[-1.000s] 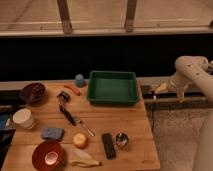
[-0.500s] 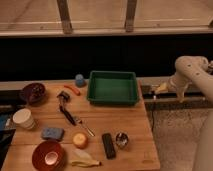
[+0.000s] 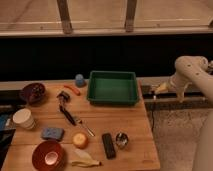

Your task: Place grapes in tray

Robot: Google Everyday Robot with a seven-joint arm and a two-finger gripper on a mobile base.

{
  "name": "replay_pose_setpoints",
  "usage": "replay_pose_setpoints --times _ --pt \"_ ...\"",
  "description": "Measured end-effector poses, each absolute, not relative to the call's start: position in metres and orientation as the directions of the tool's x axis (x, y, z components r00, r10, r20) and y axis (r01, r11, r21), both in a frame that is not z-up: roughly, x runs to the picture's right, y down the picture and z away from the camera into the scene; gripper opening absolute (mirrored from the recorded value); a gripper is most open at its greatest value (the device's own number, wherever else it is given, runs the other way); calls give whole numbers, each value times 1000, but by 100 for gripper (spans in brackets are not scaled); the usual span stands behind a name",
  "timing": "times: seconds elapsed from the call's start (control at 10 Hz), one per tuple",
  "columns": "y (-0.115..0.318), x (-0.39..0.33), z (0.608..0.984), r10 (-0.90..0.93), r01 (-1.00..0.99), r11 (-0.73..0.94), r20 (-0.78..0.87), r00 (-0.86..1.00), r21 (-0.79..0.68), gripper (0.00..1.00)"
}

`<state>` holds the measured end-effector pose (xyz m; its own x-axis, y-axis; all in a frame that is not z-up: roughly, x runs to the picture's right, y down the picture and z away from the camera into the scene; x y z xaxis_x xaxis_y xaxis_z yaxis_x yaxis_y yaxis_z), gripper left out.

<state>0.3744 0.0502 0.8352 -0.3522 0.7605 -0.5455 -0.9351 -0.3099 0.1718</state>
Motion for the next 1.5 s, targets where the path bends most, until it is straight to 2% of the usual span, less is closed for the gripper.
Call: replay_pose_setpoints --times 0.3,0.6,1.1,1.5 --pt "41 335 839 787 -966 -227 -562 -255 121 80" --pt "35 254 833 818 -994 -106 -568 -93 9 80" --pt "56 114 768 830 -961 97 -512 221 -258 80" --pt "62 96 756 825 -946 129 -497 268 -297 80"
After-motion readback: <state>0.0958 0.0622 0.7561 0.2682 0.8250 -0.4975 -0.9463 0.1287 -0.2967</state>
